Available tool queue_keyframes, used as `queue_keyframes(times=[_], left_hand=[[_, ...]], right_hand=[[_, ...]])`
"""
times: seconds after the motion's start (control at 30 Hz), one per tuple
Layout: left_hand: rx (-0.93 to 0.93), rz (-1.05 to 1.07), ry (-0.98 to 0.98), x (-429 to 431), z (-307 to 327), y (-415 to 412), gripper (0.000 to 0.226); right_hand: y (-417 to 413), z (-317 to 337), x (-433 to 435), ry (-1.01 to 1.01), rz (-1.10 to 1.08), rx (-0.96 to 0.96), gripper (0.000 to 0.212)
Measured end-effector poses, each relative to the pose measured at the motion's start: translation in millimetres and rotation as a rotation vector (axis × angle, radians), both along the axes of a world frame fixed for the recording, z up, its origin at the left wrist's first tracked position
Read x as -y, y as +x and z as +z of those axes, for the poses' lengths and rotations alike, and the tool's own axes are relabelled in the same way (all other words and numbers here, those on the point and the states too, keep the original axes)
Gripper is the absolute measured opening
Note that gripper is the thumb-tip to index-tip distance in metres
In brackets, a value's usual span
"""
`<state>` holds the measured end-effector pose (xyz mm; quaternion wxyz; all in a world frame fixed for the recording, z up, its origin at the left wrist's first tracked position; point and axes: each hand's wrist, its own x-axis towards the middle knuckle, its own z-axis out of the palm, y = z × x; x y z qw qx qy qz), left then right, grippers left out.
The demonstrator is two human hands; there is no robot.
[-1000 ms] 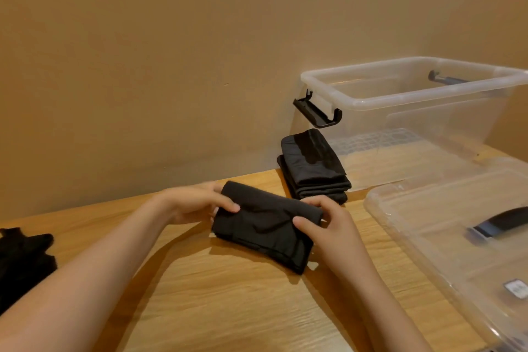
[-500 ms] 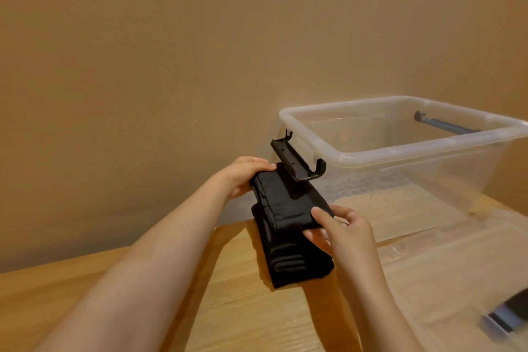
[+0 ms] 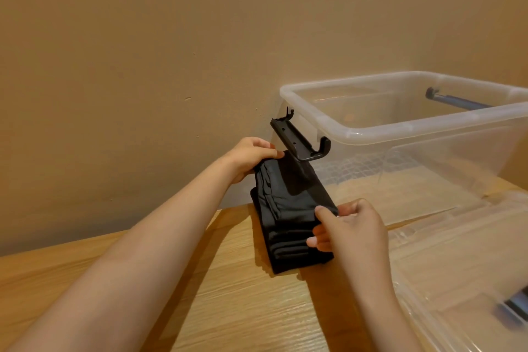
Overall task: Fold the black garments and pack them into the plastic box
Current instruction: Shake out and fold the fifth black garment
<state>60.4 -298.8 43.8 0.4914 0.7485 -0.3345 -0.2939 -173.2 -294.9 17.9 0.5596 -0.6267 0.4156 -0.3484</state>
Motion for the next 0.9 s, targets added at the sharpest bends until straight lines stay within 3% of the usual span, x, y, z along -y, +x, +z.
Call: queue_keyframes(times=[0.1,0.2,0.3,0.37,0.47,0.6,0.7,0.8,0.9], left_hand=[[0.097,0.002,0.044,-6.1,-3.5,-2.3,0.027],[0.407,0.068,-0.035,-15.2,-8.9,-15.2,0.033],[0.756,0.013,-0.072,-29.3,-18.2,-32.3,0.036],[0.843,-0.119,-0.023,-36.8,-25.7,-37.9,0.039],[0.761,-0.203,0.004,-42.6,-36.4,-34.8,0.043],[0.434,0.037,-0.241,-49.8,-45.3,-41.6,0.04],[0.278,0.129,-0.368,-59.3,-52.3,-63.4,0.04],[0.277,0.13,-0.383,-72.3,-60.5,-86.5,0.044],[0.246,0.286,-0.43,-85.7,-63.2,-106.6,0.039]], right_hand=[[-1.2,0.0,-1.0,-0.146,-0.068,-0.091,0.021],[-1.4,-1.9,-7.9,-0.527,-0.188,-0.202,0.021],[10.1,-4.3,-17.3,-0.86,-0.068,-0.147,0.007],[20.8,-13.8,-21.2,-0.937,0.088,-0.186,0.019],[26.1,-24.2,-23.0,-0.959,0.226,-0.227,0.043],[19.6,-22.0,-13.9,-0.885,0.292,-0.262,0.048],[19.0,-21.7,-8.1,-0.892,0.275,-0.247,0.043],[19.1,-23.5,-5.1,-0.869,0.188,-0.208,0.029],[17.5,-22.3,-4.6,-0.86,0.131,-0.163,0.021]])
